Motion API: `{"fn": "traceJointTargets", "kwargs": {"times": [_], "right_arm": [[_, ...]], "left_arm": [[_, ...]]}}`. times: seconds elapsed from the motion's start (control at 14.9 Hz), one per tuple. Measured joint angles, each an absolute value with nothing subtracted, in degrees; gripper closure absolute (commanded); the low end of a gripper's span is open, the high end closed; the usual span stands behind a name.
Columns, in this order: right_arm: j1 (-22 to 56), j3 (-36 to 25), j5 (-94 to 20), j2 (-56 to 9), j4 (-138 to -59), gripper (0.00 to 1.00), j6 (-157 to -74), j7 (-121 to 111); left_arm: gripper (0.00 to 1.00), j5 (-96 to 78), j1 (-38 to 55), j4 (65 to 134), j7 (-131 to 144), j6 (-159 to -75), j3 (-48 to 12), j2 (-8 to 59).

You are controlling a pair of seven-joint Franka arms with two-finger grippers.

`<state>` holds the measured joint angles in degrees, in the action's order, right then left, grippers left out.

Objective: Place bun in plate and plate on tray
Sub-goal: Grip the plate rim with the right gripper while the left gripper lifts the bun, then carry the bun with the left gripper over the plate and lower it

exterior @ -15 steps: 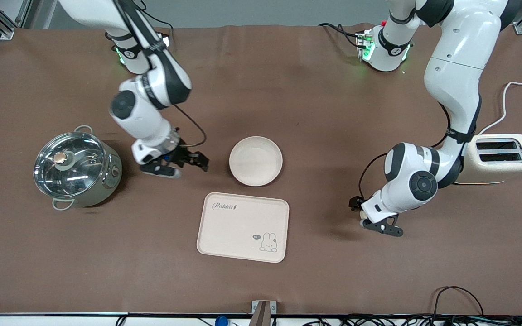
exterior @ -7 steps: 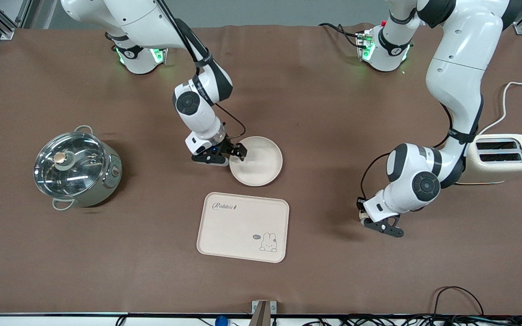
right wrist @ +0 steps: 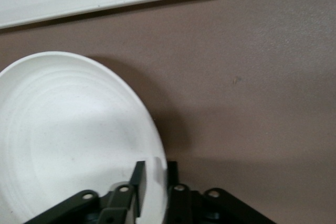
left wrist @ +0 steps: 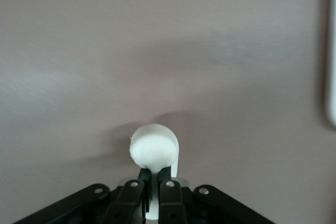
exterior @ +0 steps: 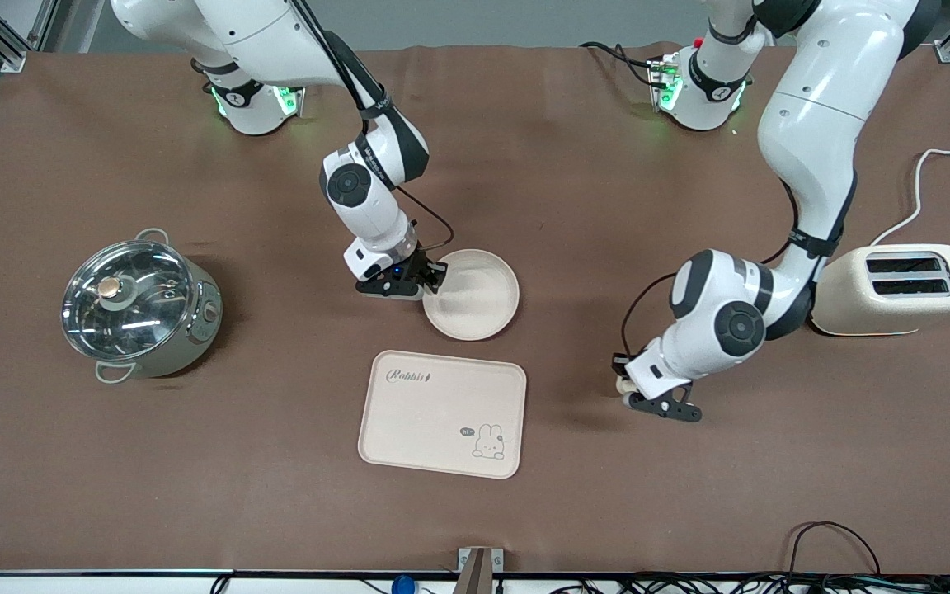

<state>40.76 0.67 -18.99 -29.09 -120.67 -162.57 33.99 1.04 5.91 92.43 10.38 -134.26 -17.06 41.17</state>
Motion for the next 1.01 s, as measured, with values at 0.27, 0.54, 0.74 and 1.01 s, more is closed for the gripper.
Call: {"fn": "traceJointTargets", "kwargs": {"times": [0.27, 0.54, 0.74, 1.01], "right_arm": [[40.7, 0.4, -19.0, -29.1, -120.5, 0.99, -162.6, 33.9], [40.7, 0.2, -19.0, -29.1, -120.5, 1.00, -162.6, 33.9], [40.7, 0.1, -19.0, -29.1, -120.5, 1.00, -162.6, 33.9], [40.7, 0.1, -19.0, -29.1, -120.5, 1.00, -162.6, 33.9]], "left_arm": [[0.94, 1.0, 6.6, 92.4, 22.8, -132.9, -21.3, 40.0], [0.94, 1.0, 11.8, 92.4, 35.0, -132.7, -22.4, 40.0], [0.92, 1.0, 17.1, 92.2, 44.0, -132.8, -22.4, 40.0], [0.21, 1.0, 20.8, 92.2, 51.0, -134.8, -22.4, 40.9]]}}
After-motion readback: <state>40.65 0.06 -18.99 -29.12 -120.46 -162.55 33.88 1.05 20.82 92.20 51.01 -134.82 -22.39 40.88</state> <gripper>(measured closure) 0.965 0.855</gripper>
